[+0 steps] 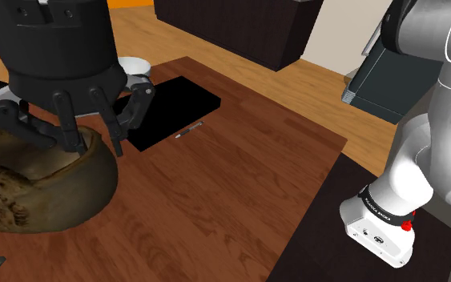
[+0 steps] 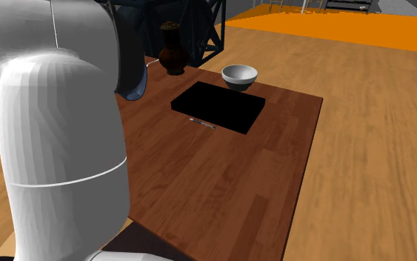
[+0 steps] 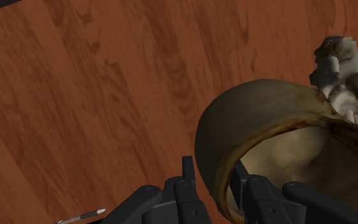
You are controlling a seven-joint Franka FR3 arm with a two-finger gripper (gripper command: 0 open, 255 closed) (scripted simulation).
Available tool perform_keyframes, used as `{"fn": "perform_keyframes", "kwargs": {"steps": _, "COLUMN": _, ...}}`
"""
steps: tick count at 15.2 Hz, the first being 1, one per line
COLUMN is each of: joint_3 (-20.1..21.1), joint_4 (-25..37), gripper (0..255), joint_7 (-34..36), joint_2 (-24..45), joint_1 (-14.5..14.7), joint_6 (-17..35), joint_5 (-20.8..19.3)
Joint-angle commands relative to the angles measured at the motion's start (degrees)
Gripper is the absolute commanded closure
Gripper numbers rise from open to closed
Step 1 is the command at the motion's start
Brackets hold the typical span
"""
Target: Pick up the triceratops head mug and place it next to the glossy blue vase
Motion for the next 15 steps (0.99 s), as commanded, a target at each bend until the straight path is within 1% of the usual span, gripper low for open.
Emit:
{"fn": "perform_keyframes", "kwargs": {"steps": 1, "joint_3": 0.07, "joint_4": -2.68, "gripper": 255, "joint_7": 0.23, "joint_2": -0.52, "joint_1": -0.67, "joint_6": 2.21, "joint_5": 0.26}}
{"fn": "perform_keyframes", "kwargs": {"steps": 7, "joint_3": 0.13, "joint_4": -9.04, "gripper": 255, "joint_7": 0.62, "joint_2": -1.58, "joint_1": -2.23, "joint_6": 7.46, "joint_5": 0.74}}
{"fn": "perform_keyframes", "kwargs": {"steps": 15, "joint_3": -0.05, "joint_4": -15.79, "gripper": 255, "joint_7": 1.28, "joint_2": -1.89, "joint_1": -3.45, "joint_6": 13.75, "joint_5": 0.64}}
